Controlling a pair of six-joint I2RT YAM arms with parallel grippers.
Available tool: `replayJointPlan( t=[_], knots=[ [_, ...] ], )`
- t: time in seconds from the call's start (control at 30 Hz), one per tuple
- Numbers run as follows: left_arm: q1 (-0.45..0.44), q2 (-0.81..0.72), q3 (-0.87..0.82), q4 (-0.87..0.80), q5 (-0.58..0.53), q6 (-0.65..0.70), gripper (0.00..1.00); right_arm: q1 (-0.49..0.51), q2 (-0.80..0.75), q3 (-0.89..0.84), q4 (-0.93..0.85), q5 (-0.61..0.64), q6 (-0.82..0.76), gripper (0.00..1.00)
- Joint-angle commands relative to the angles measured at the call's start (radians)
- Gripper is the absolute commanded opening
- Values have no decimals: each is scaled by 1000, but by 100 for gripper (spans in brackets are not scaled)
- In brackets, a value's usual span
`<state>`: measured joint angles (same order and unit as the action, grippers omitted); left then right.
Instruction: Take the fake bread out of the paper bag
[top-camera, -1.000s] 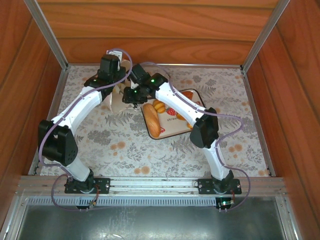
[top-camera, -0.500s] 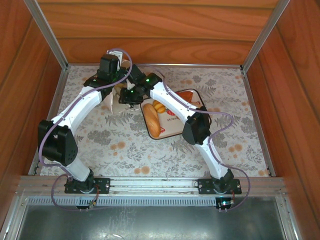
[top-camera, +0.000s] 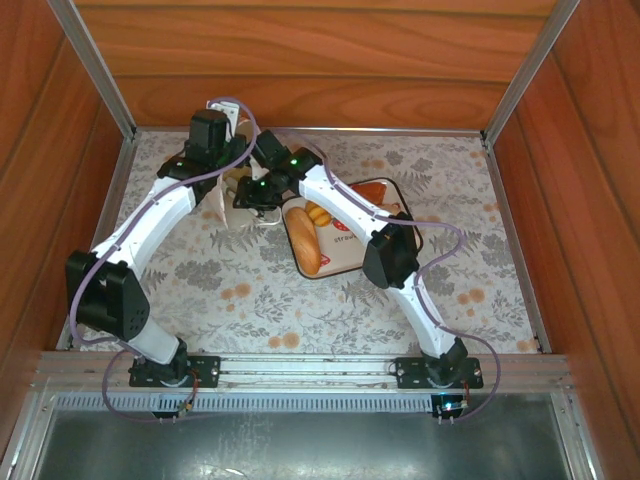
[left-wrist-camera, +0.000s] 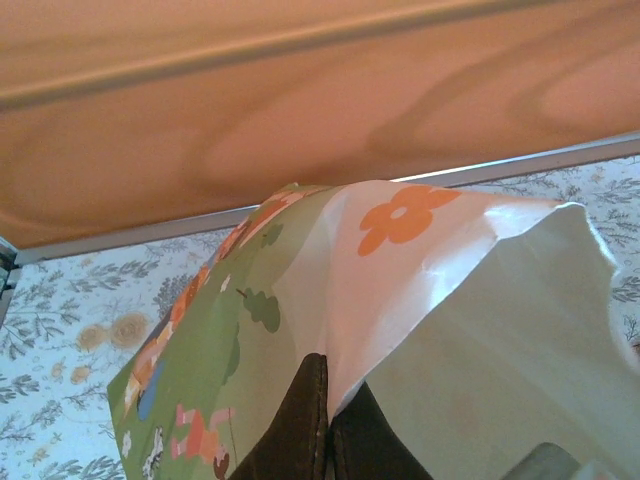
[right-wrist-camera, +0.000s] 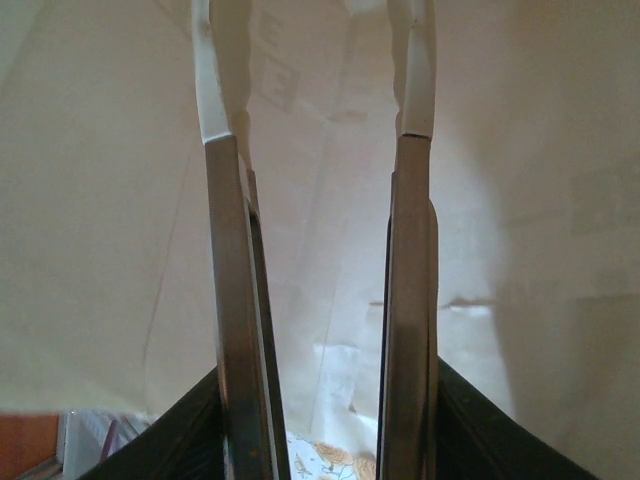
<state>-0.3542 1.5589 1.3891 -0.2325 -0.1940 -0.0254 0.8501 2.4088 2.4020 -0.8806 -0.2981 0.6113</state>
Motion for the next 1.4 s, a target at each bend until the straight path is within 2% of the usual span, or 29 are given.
replayJointPlan(
  t=[0.0, 0.77, 1.03, 1.2, 1.37],
  knots=[
    [-5, -48, -13, 10, 65, 25, 0, 4, 25, 6, 14, -29, -14, 47],
    [-4, -42, -15, -34, 129, 40, 0, 4, 74, 90, 61, 20, -83, 54],
    [1, -23, 5, -62, 138, 52, 0, 10, -20, -54, 171, -7, -114, 56],
    [6, -22, 16, -91, 174, 77, 0, 10, 0, -37, 156, 4, -119, 58],
    [10, -19, 13, -113, 219, 86, 0, 10, 44, 14, 148, -17, -108, 47]
  ],
)
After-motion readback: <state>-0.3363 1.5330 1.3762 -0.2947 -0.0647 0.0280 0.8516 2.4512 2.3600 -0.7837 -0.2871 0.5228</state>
